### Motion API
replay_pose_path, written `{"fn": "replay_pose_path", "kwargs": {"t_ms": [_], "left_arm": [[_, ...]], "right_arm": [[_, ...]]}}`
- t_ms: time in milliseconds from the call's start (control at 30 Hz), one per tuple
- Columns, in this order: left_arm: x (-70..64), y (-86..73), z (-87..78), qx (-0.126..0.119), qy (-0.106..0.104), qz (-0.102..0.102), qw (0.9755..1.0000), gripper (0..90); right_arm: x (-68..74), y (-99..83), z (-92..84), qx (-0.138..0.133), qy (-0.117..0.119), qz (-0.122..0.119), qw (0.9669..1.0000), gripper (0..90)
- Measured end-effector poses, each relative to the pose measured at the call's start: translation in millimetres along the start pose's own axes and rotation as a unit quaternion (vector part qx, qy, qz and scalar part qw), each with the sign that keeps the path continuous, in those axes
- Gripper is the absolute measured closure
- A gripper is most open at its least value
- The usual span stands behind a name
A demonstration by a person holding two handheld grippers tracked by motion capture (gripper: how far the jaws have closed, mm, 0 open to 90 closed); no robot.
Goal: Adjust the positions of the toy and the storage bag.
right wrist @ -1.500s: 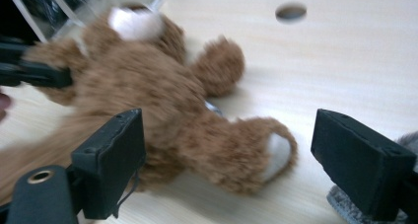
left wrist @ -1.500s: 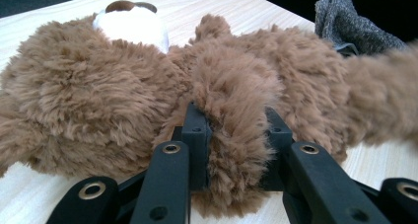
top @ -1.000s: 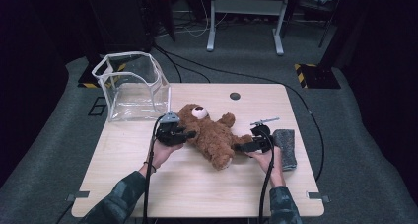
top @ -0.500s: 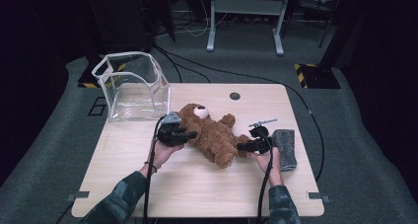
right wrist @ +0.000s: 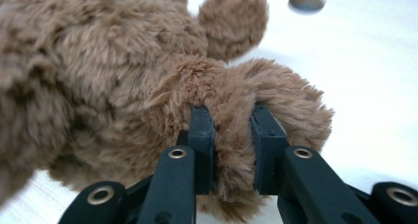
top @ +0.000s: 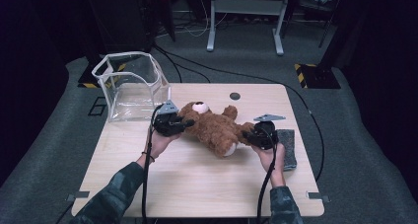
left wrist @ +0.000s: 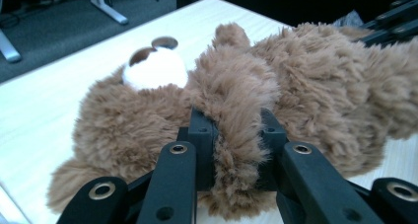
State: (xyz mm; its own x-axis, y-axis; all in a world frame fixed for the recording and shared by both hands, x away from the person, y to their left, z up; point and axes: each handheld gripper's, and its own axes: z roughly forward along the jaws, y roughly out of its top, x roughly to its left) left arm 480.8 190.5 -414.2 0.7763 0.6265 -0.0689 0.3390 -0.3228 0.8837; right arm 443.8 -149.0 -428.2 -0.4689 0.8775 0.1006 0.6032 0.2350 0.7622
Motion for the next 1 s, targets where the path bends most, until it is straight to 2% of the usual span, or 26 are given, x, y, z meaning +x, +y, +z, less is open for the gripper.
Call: {"fn": "replay_pose_path", "kwargs": {"t_ms": [33,67,167,200,333,367,400,533,567,633,733,867,933,967,1000], "left_arm": [[0.0,0.0,0.0,0.000,0.000,0.000,1.0000,75.6],[0.3,2.9,-0.1,-0.003,0.002,0.003,1.0000,75.6],[2.2,11.5,-1.1,-0.005,0.002,0.010,0.9999,75.6],[3.8,15.5,0.1,-0.010,0.003,0.015,0.9998,75.7],[6.9,19.3,3.7,-0.005,0.007,0.020,0.9998,75.7],[8.3,20.0,5.5,-0.003,0.005,0.018,0.9998,75.7],[11.3,21.4,9.9,0.001,0.007,0.019,0.9998,75.7],[15.7,22.0,16.9,0.005,0.012,0.017,0.9998,75.7],[16.7,21.6,19.3,0.009,0.014,0.019,0.9997,75.6],[18.6,19.1,23.5,0.021,0.013,0.017,0.9996,75.6],[23.7,11.2,28.1,0.027,0.013,0.008,0.9995,75.5],[27.7,-3.2,30.8,0.041,0.008,-0.006,0.9991,75.3],[27.7,-15.2,31.6,0.042,0.005,-0.014,0.9990,74.8],[27.7,-15.2,31.6,0.042,0.005,-0.014,0.9990,74.7],[30.2,-20.5,29.9,0.042,-0.003,-0.033,0.9986,74.2]], "right_arm": [[0.0,0.0,0.0,0.000,0.000,0.000,1.0000,75.1],[3.1,4.2,-8.3,-0.017,-0.010,-0.008,0.9998,75.1],[5.9,7.2,-16.5,-0.025,-0.020,-0.011,0.9994,75.2],[8.4,9.6,-23.8,-0.033,-0.028,-0.020,0.9989,75.2],[14.7,11.4,-33.5,-0.042,-0.045,-0.029,0.9977,75.2],[17.0,11.7,-36.2,-0.046,-0.050,-0.038,0.9969,75.2],[25.0,11.1,-40.8,-0.045,-0.065,-0.045,0.9958,75.2],[36.1,7.8,-45.4,-0.046,-0.079,-0.051,0.9945,75.1],[44.2,3.7,-45.3,-0.040,-0.087,-0.056,0.9938,75.0],[47.3,1.2,-44.4,-0.039,-0.088,-0.059,0.9936,75.0],[54.8,-9.1,-38.4,-0.026,-0.078,-0.055,0.9951,74.7],[62.2,-26.7,-25.4,0.004,-0.054,-0.053,0.9971,73.5],[62.3,-36.3,-15.9,0.023,-0.034,-0.046,0.9981,72.0],[61.3,-38.4,-14.2,0.032,-0.023,-0.041,0.9984,70.0],[60.0,-40.1,-13.1,0.034,-0.015,-0.036,0.9987,67.5]]}}
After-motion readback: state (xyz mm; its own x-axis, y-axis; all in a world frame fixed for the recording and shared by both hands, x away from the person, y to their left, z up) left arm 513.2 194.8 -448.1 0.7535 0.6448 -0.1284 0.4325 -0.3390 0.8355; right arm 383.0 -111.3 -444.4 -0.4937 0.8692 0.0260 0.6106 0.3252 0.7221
